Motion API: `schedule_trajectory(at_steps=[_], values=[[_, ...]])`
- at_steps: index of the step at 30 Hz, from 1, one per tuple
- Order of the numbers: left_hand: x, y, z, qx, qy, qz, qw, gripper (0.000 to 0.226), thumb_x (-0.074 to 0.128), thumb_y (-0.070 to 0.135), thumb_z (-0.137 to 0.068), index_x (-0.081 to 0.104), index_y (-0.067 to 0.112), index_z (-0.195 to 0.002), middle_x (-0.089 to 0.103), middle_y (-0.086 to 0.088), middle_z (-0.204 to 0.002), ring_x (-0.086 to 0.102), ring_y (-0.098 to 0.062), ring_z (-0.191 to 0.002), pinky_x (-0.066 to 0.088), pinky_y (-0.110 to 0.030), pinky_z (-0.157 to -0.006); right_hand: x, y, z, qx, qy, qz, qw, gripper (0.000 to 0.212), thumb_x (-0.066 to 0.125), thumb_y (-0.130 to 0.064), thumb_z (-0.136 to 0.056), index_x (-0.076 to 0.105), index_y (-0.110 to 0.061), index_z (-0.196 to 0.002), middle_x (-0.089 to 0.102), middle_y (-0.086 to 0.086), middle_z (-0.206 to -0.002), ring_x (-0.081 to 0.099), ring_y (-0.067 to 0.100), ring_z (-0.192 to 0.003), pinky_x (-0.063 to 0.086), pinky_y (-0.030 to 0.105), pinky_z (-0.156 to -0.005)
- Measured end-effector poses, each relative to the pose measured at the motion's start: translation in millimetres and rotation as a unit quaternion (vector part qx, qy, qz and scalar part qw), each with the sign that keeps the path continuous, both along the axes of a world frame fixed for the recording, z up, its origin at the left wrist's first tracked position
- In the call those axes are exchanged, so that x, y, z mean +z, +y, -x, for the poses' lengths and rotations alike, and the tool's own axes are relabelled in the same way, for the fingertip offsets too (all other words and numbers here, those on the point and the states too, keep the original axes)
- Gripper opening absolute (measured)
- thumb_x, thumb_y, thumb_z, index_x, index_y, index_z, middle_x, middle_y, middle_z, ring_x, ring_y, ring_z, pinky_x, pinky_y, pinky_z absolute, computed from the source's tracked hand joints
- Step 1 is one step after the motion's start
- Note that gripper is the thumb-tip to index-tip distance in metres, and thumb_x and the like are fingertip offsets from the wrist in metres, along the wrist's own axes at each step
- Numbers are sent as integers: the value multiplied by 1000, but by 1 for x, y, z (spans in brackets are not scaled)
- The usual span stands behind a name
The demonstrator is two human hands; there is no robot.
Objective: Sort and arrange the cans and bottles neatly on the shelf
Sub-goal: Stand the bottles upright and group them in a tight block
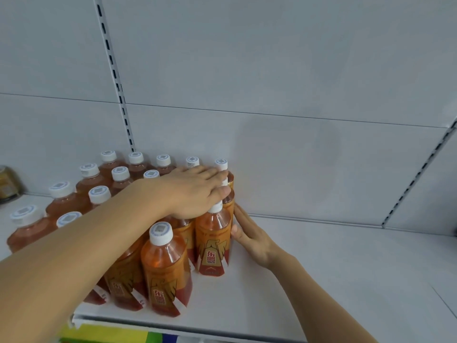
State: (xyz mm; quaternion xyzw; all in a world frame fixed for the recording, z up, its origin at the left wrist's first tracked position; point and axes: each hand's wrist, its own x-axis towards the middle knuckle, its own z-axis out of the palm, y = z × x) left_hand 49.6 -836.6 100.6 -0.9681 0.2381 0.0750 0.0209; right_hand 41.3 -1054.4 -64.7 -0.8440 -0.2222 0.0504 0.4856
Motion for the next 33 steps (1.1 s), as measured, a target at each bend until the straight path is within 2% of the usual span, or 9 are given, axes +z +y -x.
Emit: schedule_trajectory(at_steps=[3, 8, 16, 19, 22, 26, 28, 30, 33], values=[[1, -1, 1, 8, 5, 10, 1000, 72, 6, 68, -104, 2, 37, -169, -3, 15, -176, -6, -6, -161, 3, -44, -129, -1, -7, -3, -11, -5, 13, 1000, 76, 45, -81, -98, 7, -63, -162, 10, -47, -164, 11, -19, -152, 18, 41, -133], [0, -2, 2, 12, 0, 4, 1000, 72, 5, 68, -104, -1, 37, -169, -5, 14, -177, -7, -9, -162, 1, -45, -129, -1, -1, -5, 12, -15, 13, 1000, 71, 38, -79, -101, 5, -64, -161, 7, -40, -169, 10, -9, -158, 19, 47, -132], [-1, -2, -1, 18, 1, 7, 1000, 69, 7, 66, -105, 2, 38, -168, -1, 14, -177, -3, -11, -162, 7, -48, -129, 1, -5, -10, 11, -36, 68, 997, 68, 35, -75, -105, 3, -60, -163, 6, -34, -173, 5, -7, -159, 17, 50, -133], [0, -2, -1, 18, -8, 17, 1000, 70, 9, 67, -106, 5, 37, -169, 1, 14, -177, -1, -12, -163, 9, -49, -130, 8, -13, -8, -6, -49, 106, 993, 75, 36, -80, -102, 4, -56, -166, 8, -29, -174, 6, -6, -160, 17, 48, -133], [3, 2, 2, 12, -24, 46, 999, 71, 12, 67, -106, 9, 35, -169, 7, 12, -177, 3, -14, -163, 11, -50, -130, 20, -21, 1, -30, -81, 130, 988, 74, 37, -82, -101, 5, -60, -164, 10, -31, -173, 6, -10, -158, 16, 42, -133], [15, 18, 12, -22, -60, 73, 995, 84, 7, 79, -96, 22, 35, -167, 24, 9, -174, 18, -16, -160, 20, -50, -128, 41, -20, 17, -95, -155, 181, 967, 76, 33, -79, -103, 11, -46, -169, 12, -21, -176, 3, -3, -161, 16, 43, -133], [24, 31, 22, -33, -80, 87, 992, 101, -1, 87, -84, 33, 34, -163, 37, 8, -168, 30, -17, -155, 27, -48, -124, 57, -15, 29, -132, -205, 185, 952, 74, 32, -74, -106, 19, -39, -169, 18, -16, -176, 7, 2, -162, 19, 44, -133], [29, 49, 34, -41, -95, 92, 990, 105, -1, 89, -81, 43, 33, -158, 47, 8, -162, 39, -18, -150, 33, -48, -120, 75, -4, 45, -157, -266, 171, 936, 68, 36, -65, -109, 27, -35, -168, 27, -11, -174, 14, 8, -163, 22, 45, -132], [28, 84, 53, -54, -111, 85, 989, 99, 1, 91, -83, 58, 35, -141, 64, 10, -133, 57, -21, -128, 46, -44, -103, 97, 27, 75, -174, -336, 172, 910, 64, 42, -57, -109, 40, -23, -164, 40, -4, -169, 23, 14, -161, 27, 45, -130]])
